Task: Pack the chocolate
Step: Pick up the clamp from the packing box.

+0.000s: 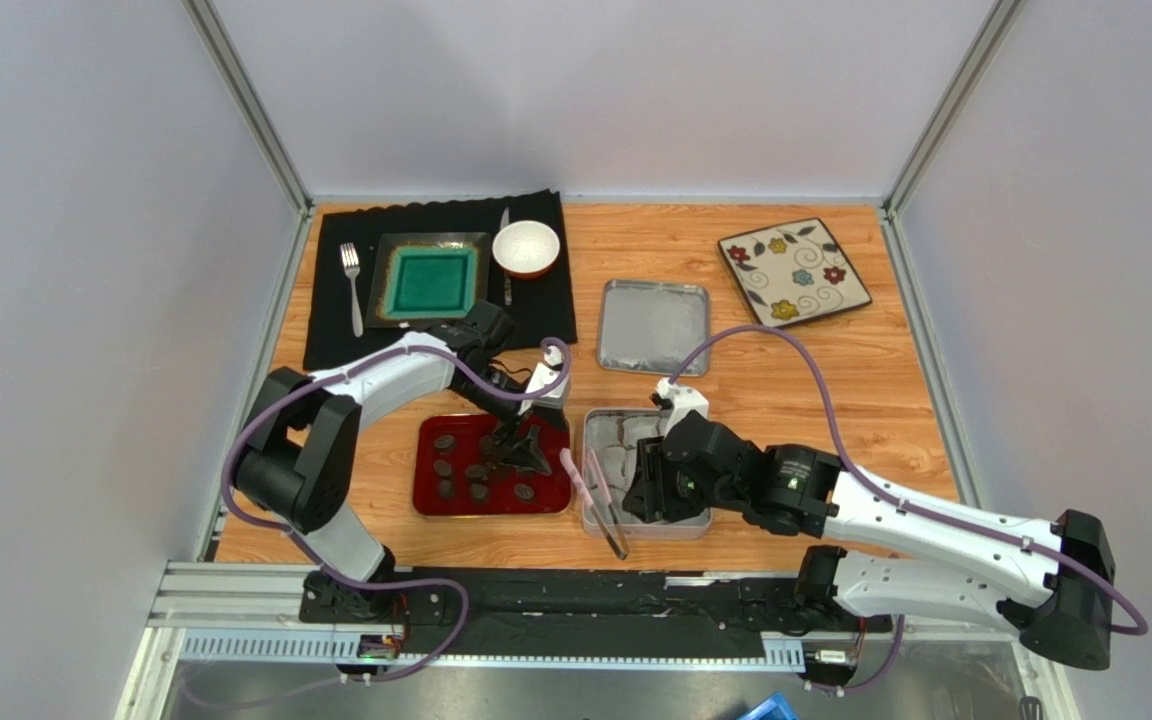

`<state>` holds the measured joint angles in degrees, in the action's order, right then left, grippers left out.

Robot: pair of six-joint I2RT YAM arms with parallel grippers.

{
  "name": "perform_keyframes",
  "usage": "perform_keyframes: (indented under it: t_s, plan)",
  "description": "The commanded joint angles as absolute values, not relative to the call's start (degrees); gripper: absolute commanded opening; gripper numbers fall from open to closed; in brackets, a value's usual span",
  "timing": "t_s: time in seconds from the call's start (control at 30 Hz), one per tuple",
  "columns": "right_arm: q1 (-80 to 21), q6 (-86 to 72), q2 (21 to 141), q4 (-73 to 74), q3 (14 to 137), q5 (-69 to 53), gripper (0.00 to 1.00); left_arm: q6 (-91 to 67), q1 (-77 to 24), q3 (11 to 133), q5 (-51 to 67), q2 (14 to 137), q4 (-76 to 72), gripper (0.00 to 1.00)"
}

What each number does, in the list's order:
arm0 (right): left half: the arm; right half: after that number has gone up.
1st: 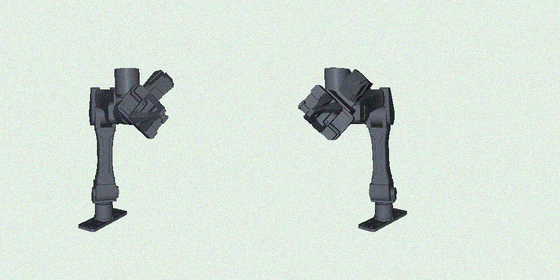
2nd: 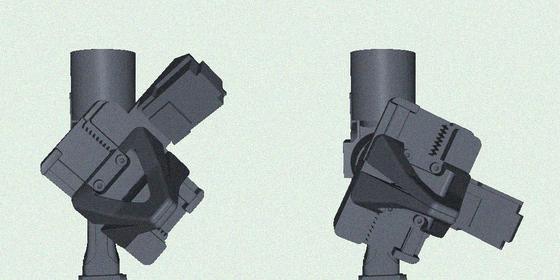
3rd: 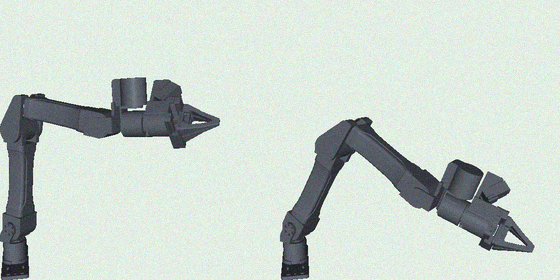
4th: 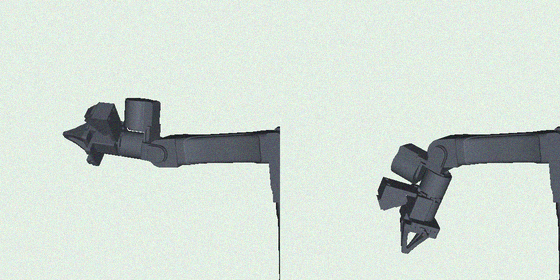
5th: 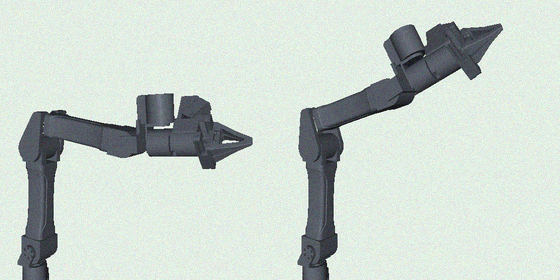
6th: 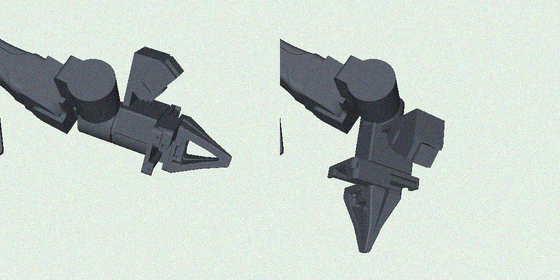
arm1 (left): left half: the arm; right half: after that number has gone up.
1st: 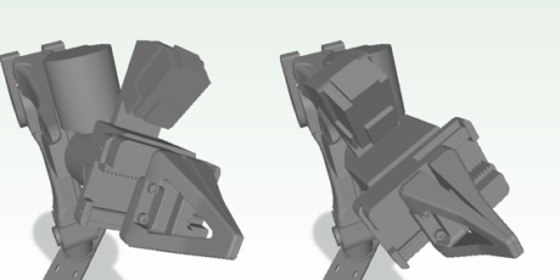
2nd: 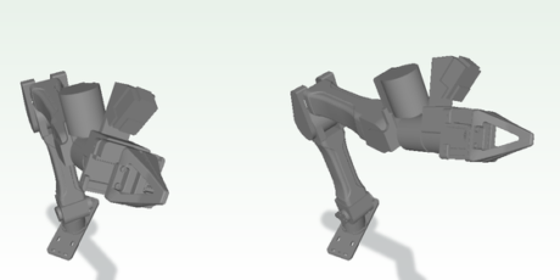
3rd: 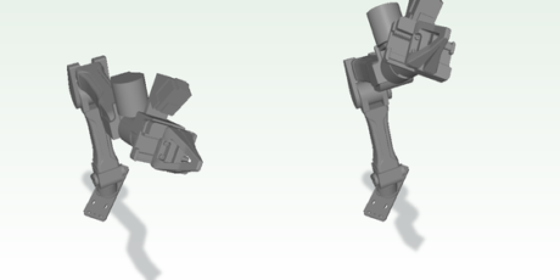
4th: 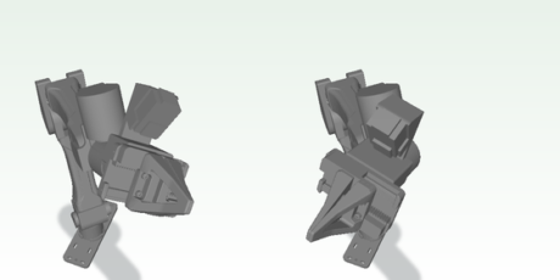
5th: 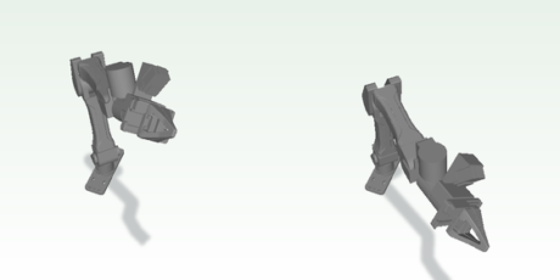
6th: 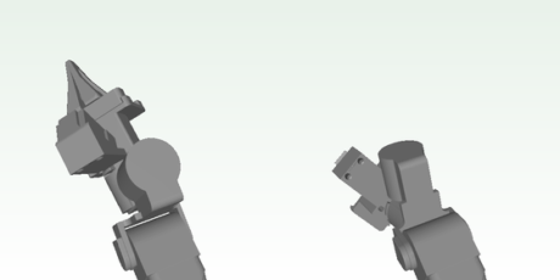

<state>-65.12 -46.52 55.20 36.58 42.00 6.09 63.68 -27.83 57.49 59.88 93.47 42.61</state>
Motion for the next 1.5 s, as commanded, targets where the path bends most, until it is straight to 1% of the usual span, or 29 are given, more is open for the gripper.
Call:
perform_keyframes:
  t_s: [0.0,0.37,0.47,0.6,0.77,0.8,1.07,1.17,1.2,1.27,1.3,1.33,1.37,1.43,1.47]
  plan:
    - [-65.4,-47.9,52.4,35.4,41.7,8.3,0.43,68.8,-29.6,59.9,59.6,94.5,43.2,0.84]
    - [-65.4,-48.6,50.5,35.9,40.4,8.6,0.40,70.5,-32.3,63.9,58.0,98.7,45.0,0.77]
    - [-65.4,-48.7,49.7,36.2,40.2,8.9,0.40,71.8,-33.0,65.1,57.3,99.9,46.9,0.73]
    - [-65.4,-48.8,49.1,36.6,40.0,9.3,0.40,73.9,-33.1,67.5,56.5,101.8,51.3,0.61]
    - [-65.4,-48.9,48.8,36.7,39.6,9.3,0.40,75.1,-33.3,68.6,55.9,102.1,53.8,0.52]
    - [-65.4,-49.0,48.8,36.7,39.6,9.4,0.40,75.2,-33.4,68.6,55.6,102.0,53.8,0.49]
    - [-65.4,-49.7,47.9,37.0,38.6,9.8,0.40,75.8,-34.5,68.1,54.4,101.9,54.4,0.47]
    - [-65.4,-49.9,47.9,37.1,38.2,9.8,0.40,75.8,-34.6,68.2,54.1,102.1,54.4,0.45]
    - [-65.4,-50.1,47.9,37.2,38.1,9.8,0.40,75.8,-34.6,68.3,54.0,102.0,54.4,0.40]
    - [-65.4,-50.2,47.9,37.0,38.0,9.8,0.39,75.8,-34.7,68.4,53.8,102.0,54.4,0.36]
    - [-65.4,-50.3,47.8,37.0,37.8,9.8,0.39,75.8,-34.7,68.5,53.6,102.0,54.4,0.30]
    - [-65.4,-50.3,47.9,37.0,37.7,9.8,0.40,75.8,-34.7,68.6,53.4,102.0,54.5,0.27]
    - [-65.4,-50.4,47.7,36.9,37.6,9.8,0.40,76.0,-34.8,68.6,53.2,102.0,54.9,0.19]
    - [-65.4,-50.4,47.8,36.9,37.4,9.8,0.39,76.5,-35.0,68.8,52.9,102.0,55.2,0.12]
    - [-65.4,-50.4,47.8,36.9,37.4,9.8,0.40,76.6,-35.0,68.9,52.6,102.0,55.6,0.04]
